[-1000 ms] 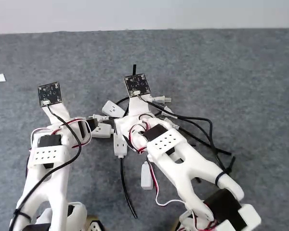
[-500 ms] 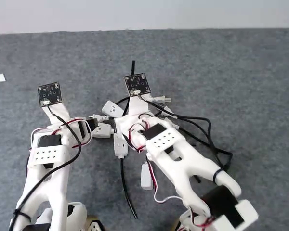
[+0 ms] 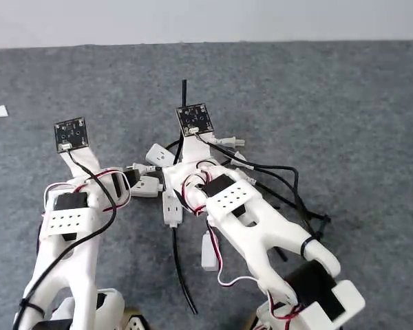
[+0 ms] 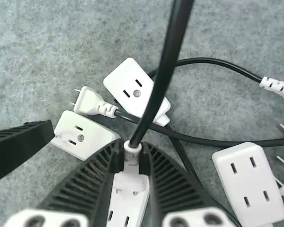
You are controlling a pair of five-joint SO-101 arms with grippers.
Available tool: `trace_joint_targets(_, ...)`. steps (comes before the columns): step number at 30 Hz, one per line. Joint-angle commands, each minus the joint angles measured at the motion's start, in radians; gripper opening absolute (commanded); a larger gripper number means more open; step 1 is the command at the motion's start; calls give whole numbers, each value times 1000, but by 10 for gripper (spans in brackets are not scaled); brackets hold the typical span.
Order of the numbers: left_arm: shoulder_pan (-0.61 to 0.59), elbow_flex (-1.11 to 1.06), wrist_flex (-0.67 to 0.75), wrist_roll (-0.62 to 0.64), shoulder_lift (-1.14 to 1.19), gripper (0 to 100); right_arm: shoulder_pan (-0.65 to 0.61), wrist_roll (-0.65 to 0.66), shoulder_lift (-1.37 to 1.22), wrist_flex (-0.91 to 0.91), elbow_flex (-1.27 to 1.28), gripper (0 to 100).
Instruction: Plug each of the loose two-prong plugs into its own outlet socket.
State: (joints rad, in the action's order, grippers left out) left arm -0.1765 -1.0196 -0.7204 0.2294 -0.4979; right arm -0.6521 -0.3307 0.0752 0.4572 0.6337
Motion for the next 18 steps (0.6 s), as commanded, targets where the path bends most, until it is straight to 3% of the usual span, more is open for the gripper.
trace_joint_targets(1,-3,4,5,-5,-21,298,-1,-5,85,2,23,8)
trace_joint_targets(12,-3,2,0,-5,-20,298,-45,92,154,-4,164,8)
trace_joint_targets(18,40,16,-74,-6,-20,298,-48,98,248,-33,224,8)
